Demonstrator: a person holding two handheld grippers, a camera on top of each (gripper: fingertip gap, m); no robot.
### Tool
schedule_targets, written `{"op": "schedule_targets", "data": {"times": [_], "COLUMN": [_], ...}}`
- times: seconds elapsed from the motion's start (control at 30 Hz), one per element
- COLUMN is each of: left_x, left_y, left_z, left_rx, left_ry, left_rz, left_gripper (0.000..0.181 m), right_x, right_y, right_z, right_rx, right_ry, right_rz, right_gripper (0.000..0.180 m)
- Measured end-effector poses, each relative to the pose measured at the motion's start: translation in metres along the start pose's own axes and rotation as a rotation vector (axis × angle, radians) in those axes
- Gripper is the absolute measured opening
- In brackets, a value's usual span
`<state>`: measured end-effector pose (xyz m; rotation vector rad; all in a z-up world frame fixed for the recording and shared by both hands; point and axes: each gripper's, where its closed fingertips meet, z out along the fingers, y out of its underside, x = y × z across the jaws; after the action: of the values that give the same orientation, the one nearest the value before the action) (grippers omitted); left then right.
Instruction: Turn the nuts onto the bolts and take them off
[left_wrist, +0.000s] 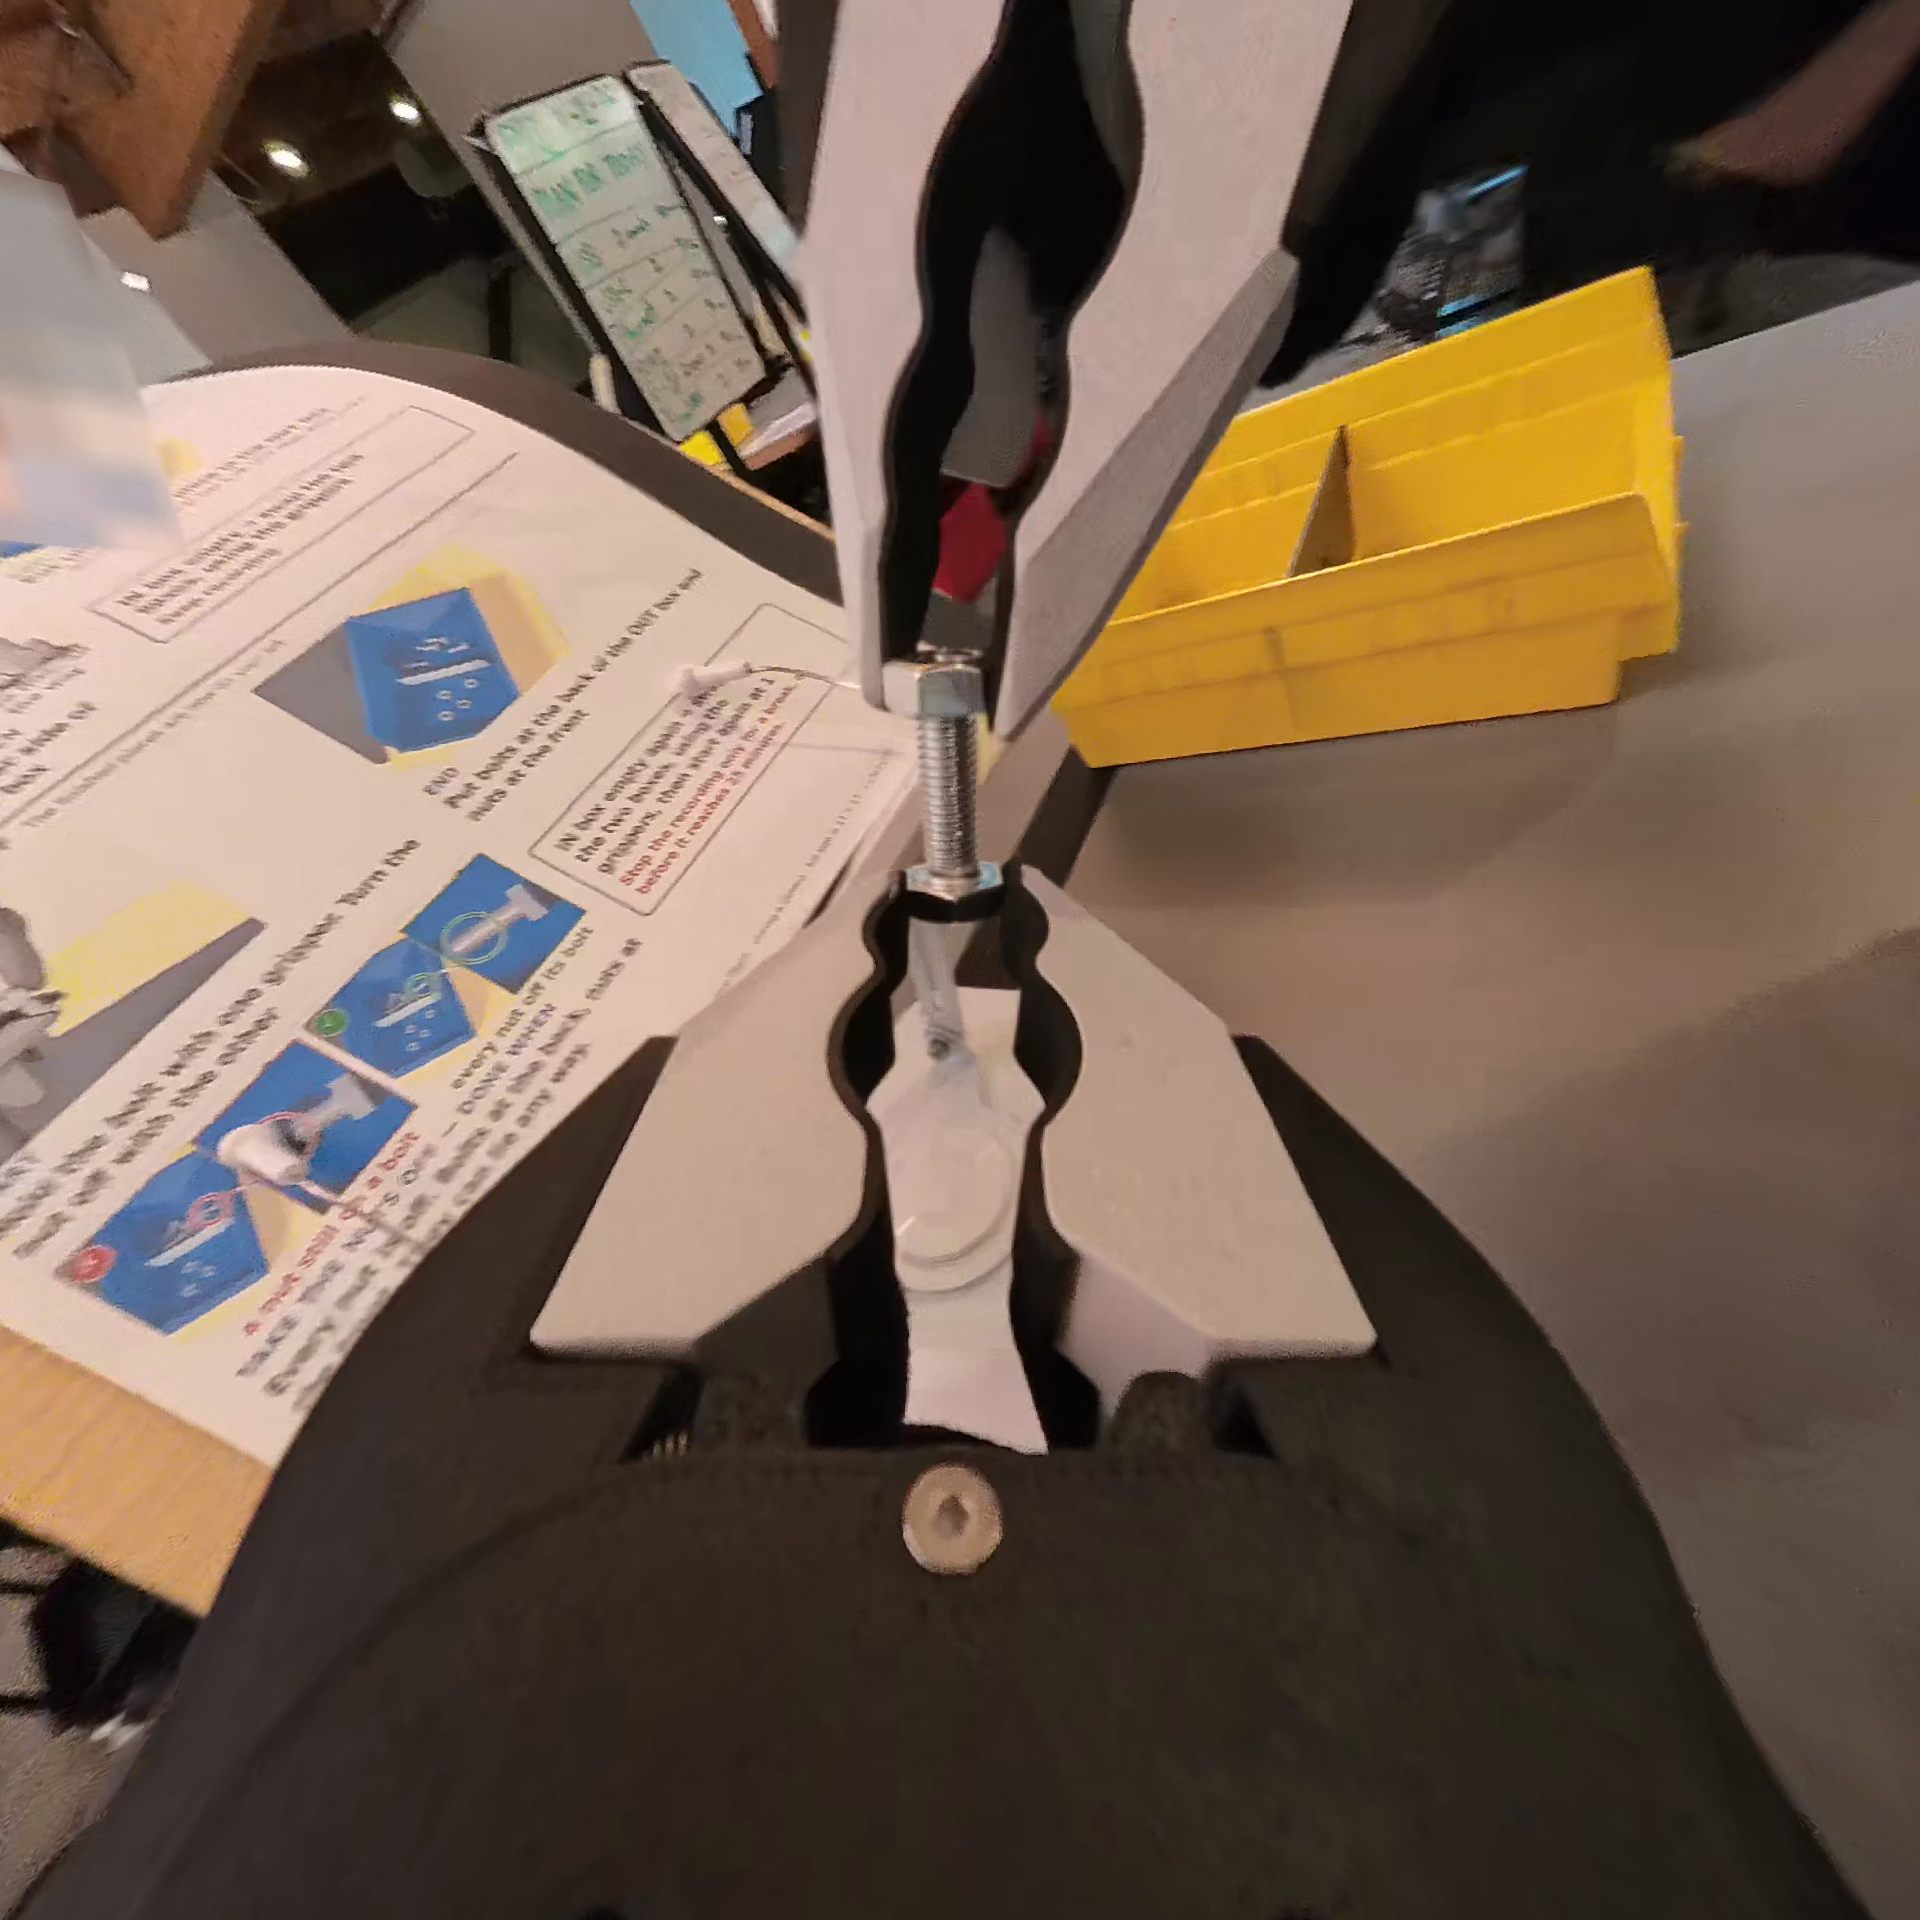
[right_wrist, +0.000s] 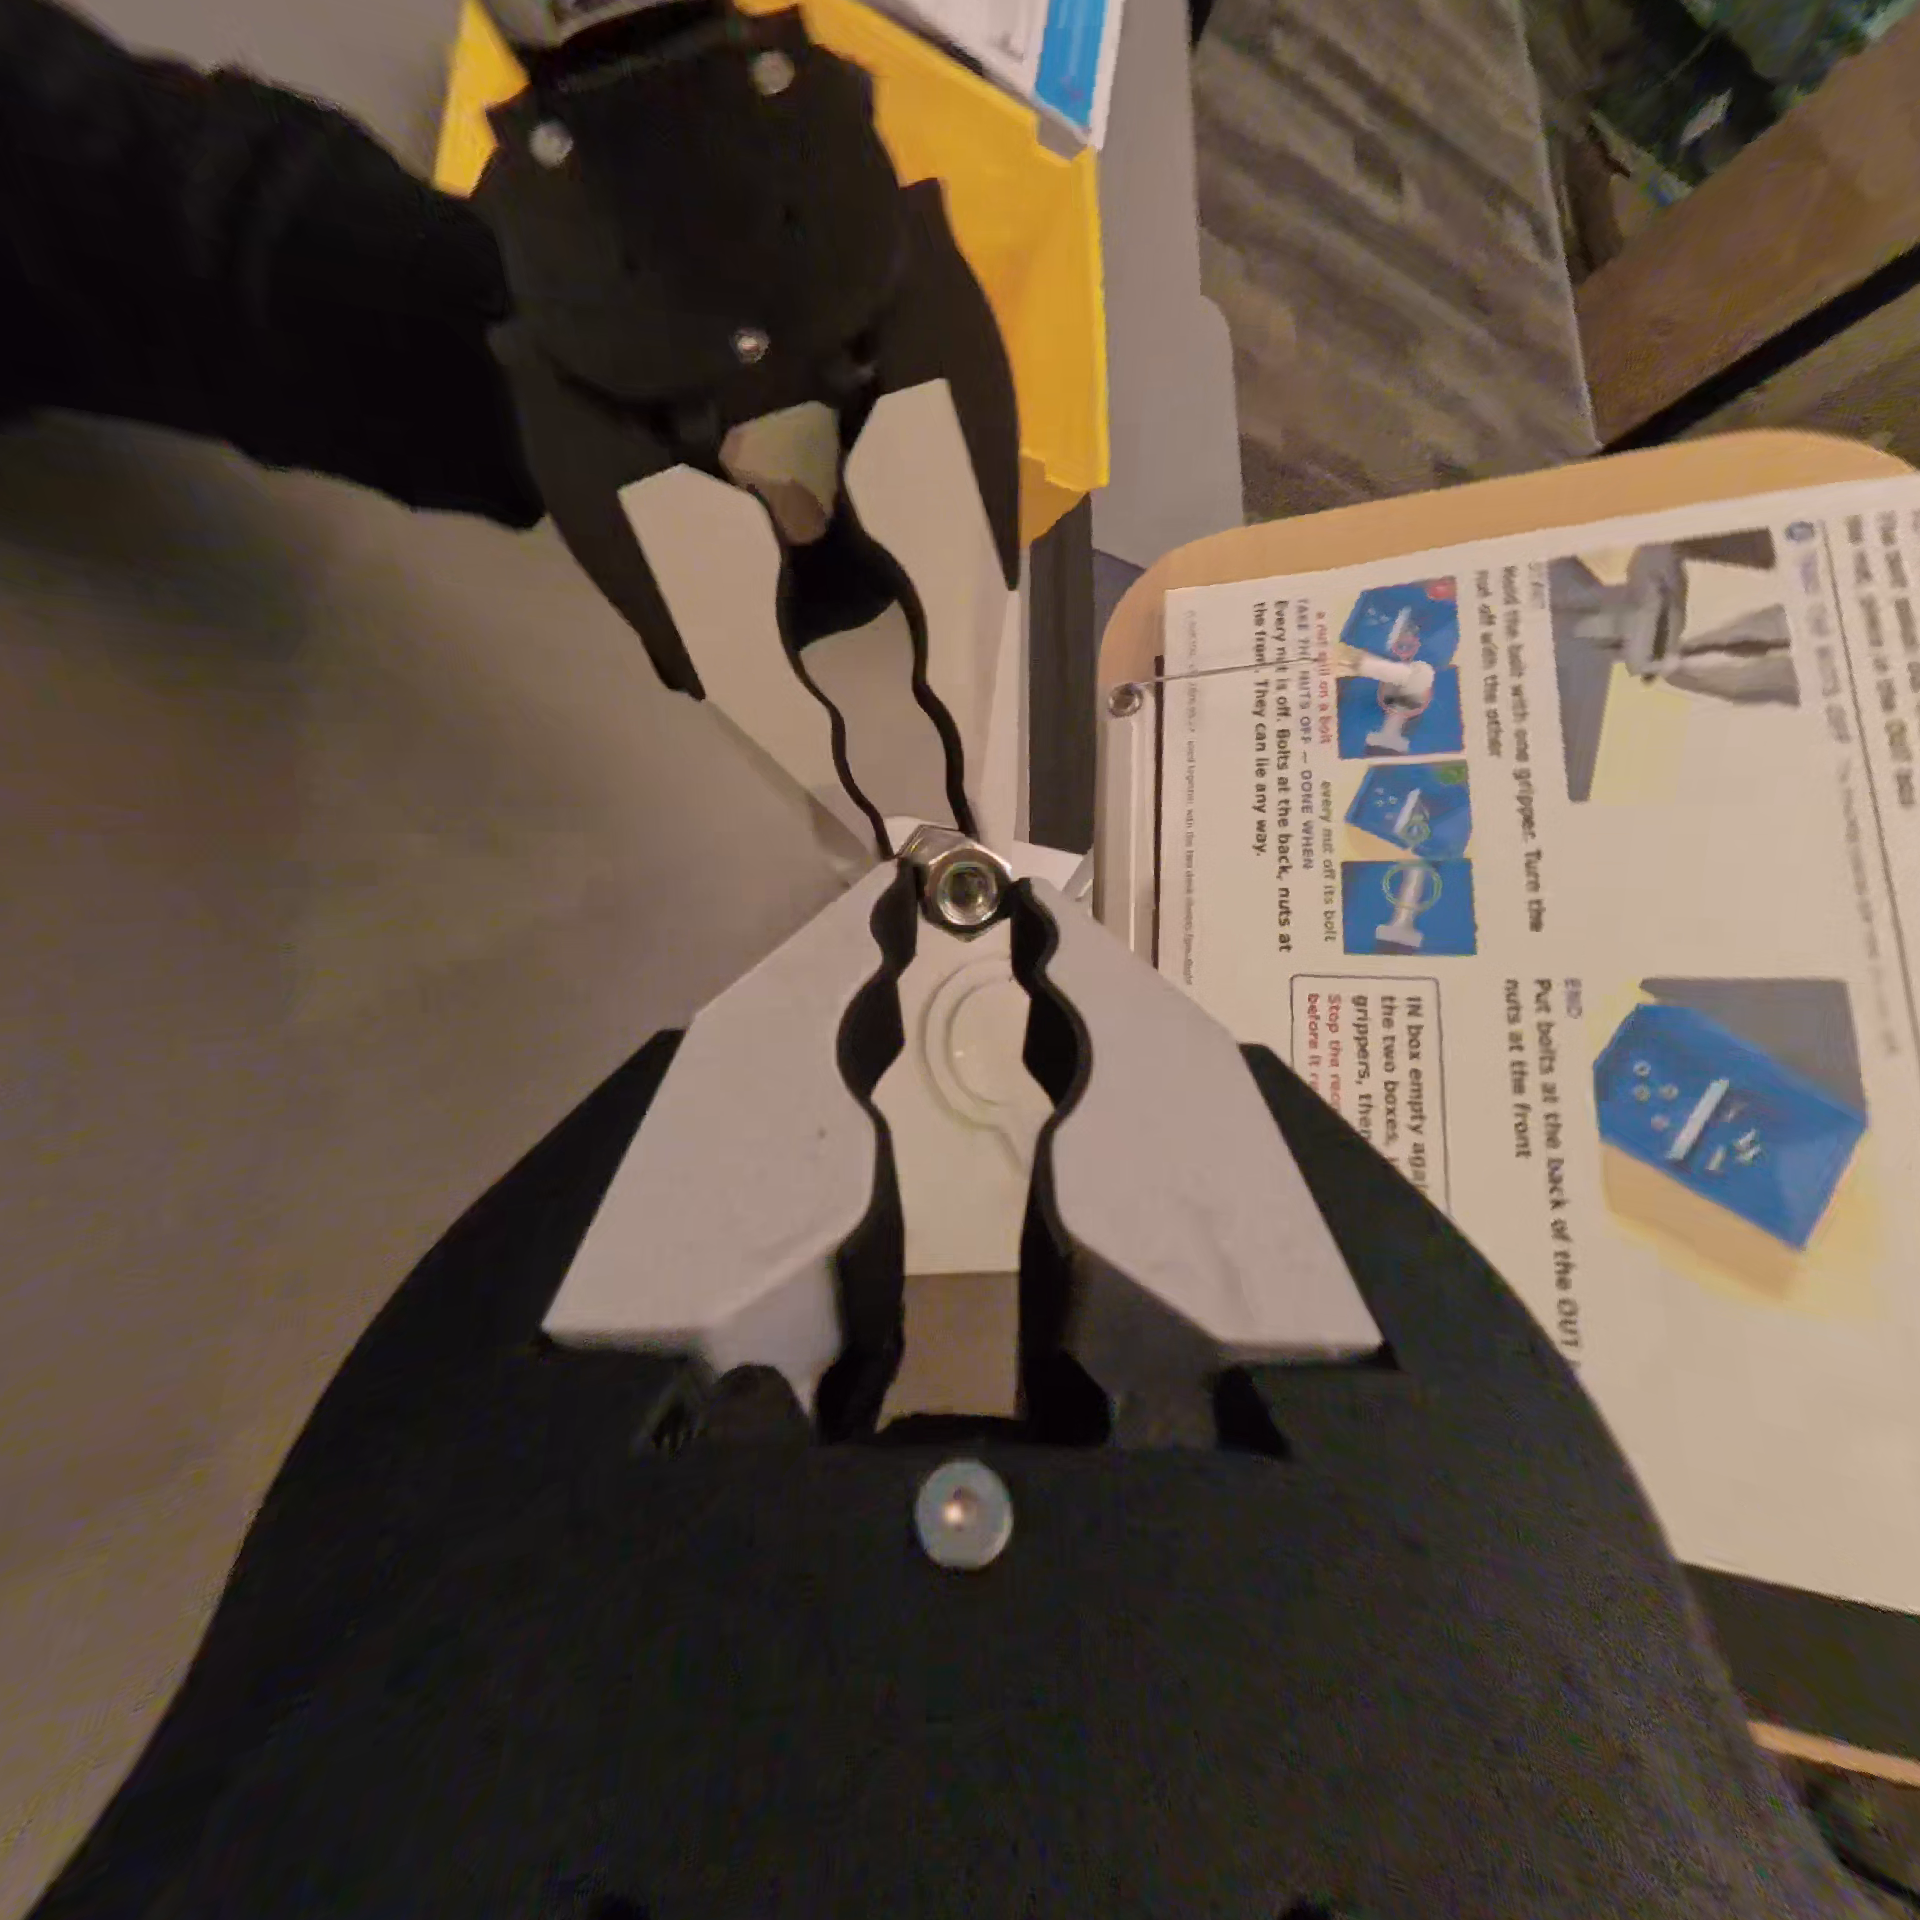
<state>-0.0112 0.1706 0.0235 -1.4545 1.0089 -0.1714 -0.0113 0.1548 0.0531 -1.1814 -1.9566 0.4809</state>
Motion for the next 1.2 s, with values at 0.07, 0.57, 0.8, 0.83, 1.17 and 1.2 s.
{"op": "schedule_targets", "data": {"times": [0.07, 0.57, 0.8, 0.83, 1.17, 1.2], "left_x": [0.008, 0.014, 0.002, 0.002, 0.004, 0.004], "left_y": [-0.001, -0.015, -0.016, -0.017, -0.017, -0.017], "left_z": [-0.001, -0.006, -0.007, -0.006, -0.003, -0.003], "left_rx": [0.012, 0.110, 0.097, 0.093, 0.069, 0.074], "left_ry": [0.072, 0.192, 0.078, 0.070, 0.044, 0.052], "left_rz": [-0.034, -0.181, -0.123, -0.115, -0.079, -0.083], "left_gripper": [0.016, 0.016, 0.015, 0.015, 0.016, 0.016], "right_x": [-0.006, -0.010, 0.002, 0.002, 0.000, -0.001], "right_y": [0.001, -0.005, -0.015, -0.013, -0.003, -0.003], "right_z": [-0.002, -0.014, -0.023, -0.022, -0.008, -0.008], "right_rx": [-0.083, -0.330, -0.010, 0.008, -0.010, -0.018], "right_ry": [-0.041, 0.047, 0.025, 0.011, -0.017, -0.020], "right_rz": [-0.154, -0.567, 0.256, 0.317, 0.380, 0.335], "right_gripper": [0.016, 0.038, 0.033, 0.034, 0.016, 0.016]}}
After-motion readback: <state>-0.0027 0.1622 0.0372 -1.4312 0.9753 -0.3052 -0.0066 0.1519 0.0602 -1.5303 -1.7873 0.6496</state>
